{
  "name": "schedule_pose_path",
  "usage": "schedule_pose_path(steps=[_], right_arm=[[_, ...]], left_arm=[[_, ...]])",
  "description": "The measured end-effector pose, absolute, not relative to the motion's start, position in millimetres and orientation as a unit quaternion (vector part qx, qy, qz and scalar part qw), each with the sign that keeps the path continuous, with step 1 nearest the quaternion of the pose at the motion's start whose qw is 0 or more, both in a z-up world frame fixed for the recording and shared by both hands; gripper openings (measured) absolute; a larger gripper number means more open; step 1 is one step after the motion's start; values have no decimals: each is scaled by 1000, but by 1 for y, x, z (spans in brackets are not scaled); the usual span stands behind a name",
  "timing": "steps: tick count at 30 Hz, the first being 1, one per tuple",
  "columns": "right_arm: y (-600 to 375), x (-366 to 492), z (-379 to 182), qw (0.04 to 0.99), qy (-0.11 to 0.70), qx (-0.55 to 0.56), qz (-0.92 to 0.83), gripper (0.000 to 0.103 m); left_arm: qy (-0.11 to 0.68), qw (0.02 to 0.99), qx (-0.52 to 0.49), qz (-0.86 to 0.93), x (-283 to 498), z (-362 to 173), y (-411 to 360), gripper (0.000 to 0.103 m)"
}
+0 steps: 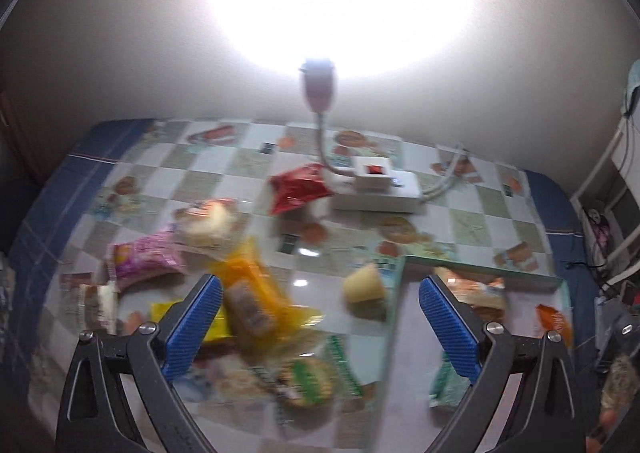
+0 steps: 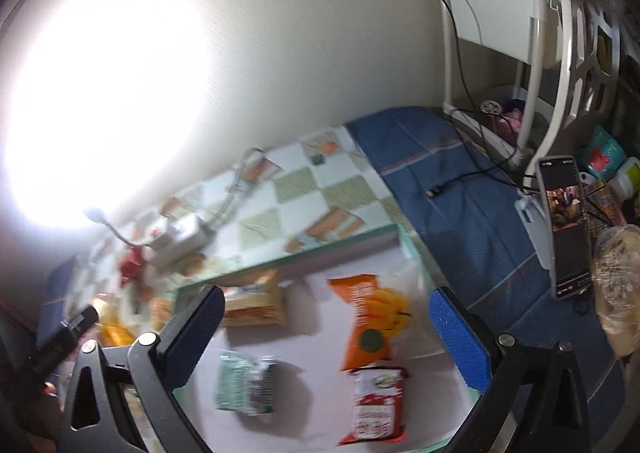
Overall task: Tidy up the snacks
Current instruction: 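Withdraw both grippers from the tray, then move right gripper toward green cookie pack while left approaches pale green chip bag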
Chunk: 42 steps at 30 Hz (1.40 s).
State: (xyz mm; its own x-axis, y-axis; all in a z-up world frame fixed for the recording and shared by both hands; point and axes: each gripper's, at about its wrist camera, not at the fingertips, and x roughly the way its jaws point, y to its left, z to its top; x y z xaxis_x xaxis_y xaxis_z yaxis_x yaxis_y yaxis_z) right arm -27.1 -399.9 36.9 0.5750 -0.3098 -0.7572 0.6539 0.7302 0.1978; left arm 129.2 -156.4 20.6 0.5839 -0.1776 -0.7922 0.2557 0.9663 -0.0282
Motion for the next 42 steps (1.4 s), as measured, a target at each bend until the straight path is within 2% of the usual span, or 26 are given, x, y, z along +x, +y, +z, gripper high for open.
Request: schedule_pose_path(steps=[6, 14, 24, 27, 34, 42], right_arm=[[-372, -23, 55, 867, 356, 234, -257, 103], [-315, 3, 66, 899, 332, 219, -182, 103], [-245, 39, 48, 897, 384, 181, -119, 103], [-234, 49, 39, 892, 403, 171, -114, 103], [-198, 70, 17, 883, 439, 150, -67, 103], [-179, 86, -20, 862, 488, 133, -43, 103]], left_arm=[[418, 906, 51, -50, 130, 35, -88, 99], [403, 915, 7, 19, 125, 50, -1, 100], [405, 908, -42, 102, 130, 43, 97, 101], [416, 897, -83, 123, 132, 38, 128, 101], [440, 879, -127, 133, 140, 24, 157, 101], [485, 860, -123, 98, 155, -6, 147, 101]])
